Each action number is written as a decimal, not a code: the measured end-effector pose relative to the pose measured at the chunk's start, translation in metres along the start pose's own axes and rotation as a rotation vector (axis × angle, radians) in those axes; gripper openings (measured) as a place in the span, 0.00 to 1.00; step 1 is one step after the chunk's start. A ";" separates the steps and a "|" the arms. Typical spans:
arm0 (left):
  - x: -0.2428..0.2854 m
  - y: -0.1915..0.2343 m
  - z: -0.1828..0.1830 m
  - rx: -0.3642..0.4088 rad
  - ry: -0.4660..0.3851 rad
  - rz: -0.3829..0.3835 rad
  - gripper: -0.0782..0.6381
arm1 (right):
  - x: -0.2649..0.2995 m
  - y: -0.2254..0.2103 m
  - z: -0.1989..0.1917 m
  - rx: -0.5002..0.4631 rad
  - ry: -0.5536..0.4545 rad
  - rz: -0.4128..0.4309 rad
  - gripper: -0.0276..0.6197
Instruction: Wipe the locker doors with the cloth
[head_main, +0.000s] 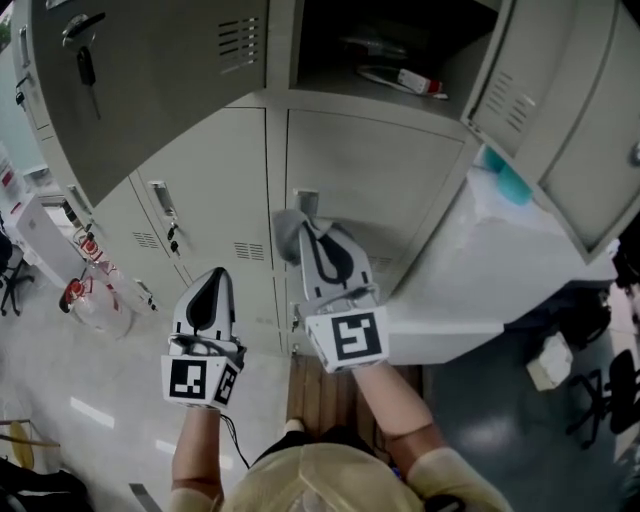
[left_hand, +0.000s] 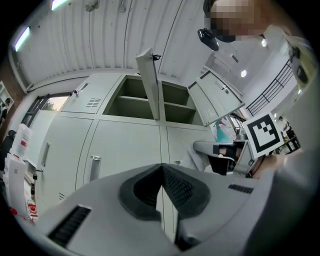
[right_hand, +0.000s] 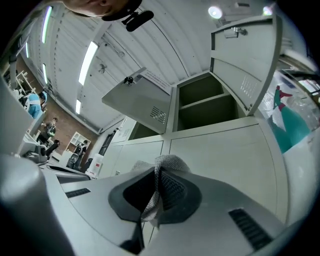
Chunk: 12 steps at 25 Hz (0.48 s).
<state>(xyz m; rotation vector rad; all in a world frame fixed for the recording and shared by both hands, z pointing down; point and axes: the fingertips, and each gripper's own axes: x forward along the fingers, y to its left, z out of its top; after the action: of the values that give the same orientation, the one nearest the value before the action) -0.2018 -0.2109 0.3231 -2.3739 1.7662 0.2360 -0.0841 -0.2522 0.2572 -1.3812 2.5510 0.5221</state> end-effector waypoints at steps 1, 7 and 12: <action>0.003 0.004 0.000 -0.001 -0.004 0.004 0.11 | 0.007 0.001 0.002 -0.004 -0.015 -0.002 0.05; 0.011 0.019 0.001 0.002 -0.033 0.063 0.11 | 0.034 -0.001 0.013 -0.038 -0.100 -0.002 0.05; 0.022 0.019 0.007 0.001 -0.058 0.092 0.11 | 0.051 -0.005 0.006 -0.086 -0.103 0.003 0.05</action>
<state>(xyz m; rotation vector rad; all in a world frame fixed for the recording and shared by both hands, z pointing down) -0.2134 -0.2352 0.3108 -2.2643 1.8506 0.3129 -0.1079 -0.2918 0.2334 -1.3410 2.4757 0.6924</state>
